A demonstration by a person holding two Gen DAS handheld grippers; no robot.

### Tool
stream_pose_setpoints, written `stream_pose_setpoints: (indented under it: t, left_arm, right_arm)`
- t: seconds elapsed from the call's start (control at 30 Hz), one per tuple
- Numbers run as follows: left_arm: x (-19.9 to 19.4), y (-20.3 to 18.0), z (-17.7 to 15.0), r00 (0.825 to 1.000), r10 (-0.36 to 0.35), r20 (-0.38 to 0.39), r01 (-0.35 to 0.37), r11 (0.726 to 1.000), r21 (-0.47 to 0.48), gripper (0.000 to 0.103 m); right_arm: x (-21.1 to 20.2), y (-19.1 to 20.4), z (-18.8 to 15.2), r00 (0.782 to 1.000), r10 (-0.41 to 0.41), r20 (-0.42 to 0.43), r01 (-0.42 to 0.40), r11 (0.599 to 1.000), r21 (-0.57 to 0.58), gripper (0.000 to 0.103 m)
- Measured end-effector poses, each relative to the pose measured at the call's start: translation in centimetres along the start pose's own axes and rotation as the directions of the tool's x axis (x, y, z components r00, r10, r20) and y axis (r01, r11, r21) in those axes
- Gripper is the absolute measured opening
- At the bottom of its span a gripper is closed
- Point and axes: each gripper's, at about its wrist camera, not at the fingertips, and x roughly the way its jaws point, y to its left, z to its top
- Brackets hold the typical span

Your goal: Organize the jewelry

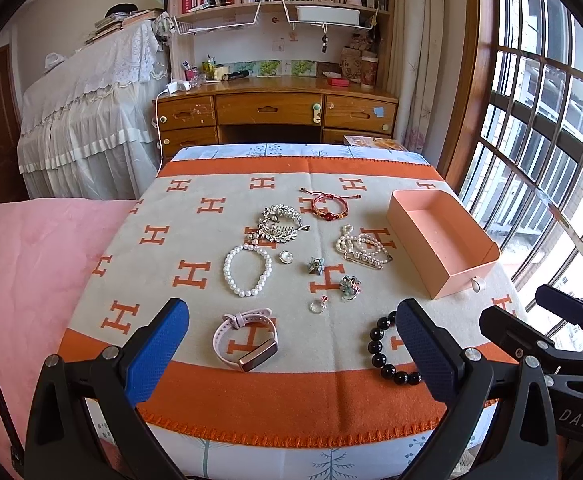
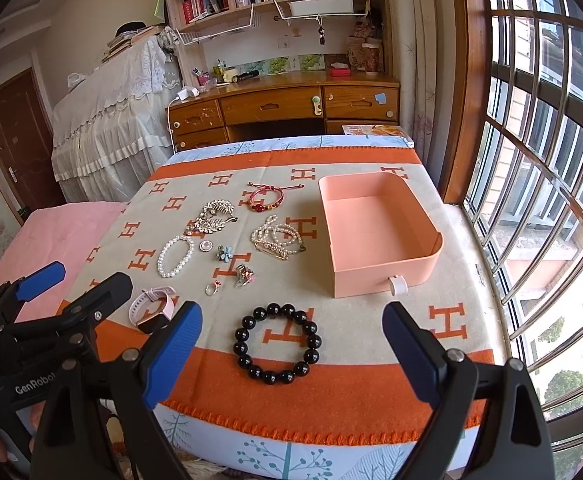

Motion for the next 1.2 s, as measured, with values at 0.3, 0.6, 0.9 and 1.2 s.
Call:
stream_pose_setpoints:
  t: [0.3, 0.6, 0.9, 1.2]
  left_arm:
    - [0.0, -0.1, 0.1, 1.000, -0.002, -0.001, 0.002, 1.000, 0.007, 0.102]
    - [-0.1, -0.4, 0.1, 1.000, -0.004, 0.005, 0.004, 1.000, 0.010, 0.102]
    - [-0.5, -0.7, 0.1, 1.000, -0.004, 0.025, 0.004, 1.000, 0.012, 0.102]
    - [-0.6, -0.6, -0.2, 1.000, 0.005, 0.029, -0.005, 1.000, 0.009, 0.102]
  right_arm:
    - [-0.5, 0.2, -0.1, 1.000, -0.004, 0.029, 0.004, 1.000, -0.001, 0.093]
    - [-0.5, 0.1, -0.1, 0.999, -0.006, 0.048, 0.006, 1.000, 0.001, 0.093]
    - [-1.6, 0.3, -0.4, 0.996, -0.007, 0.087, 0.008, 1.000, -0.011, 0.093]
    - [-1.7, 0.5, -0.3, 0.996, -0.004, 0.092, 0.005, 1.000, -0.016, 0.093]
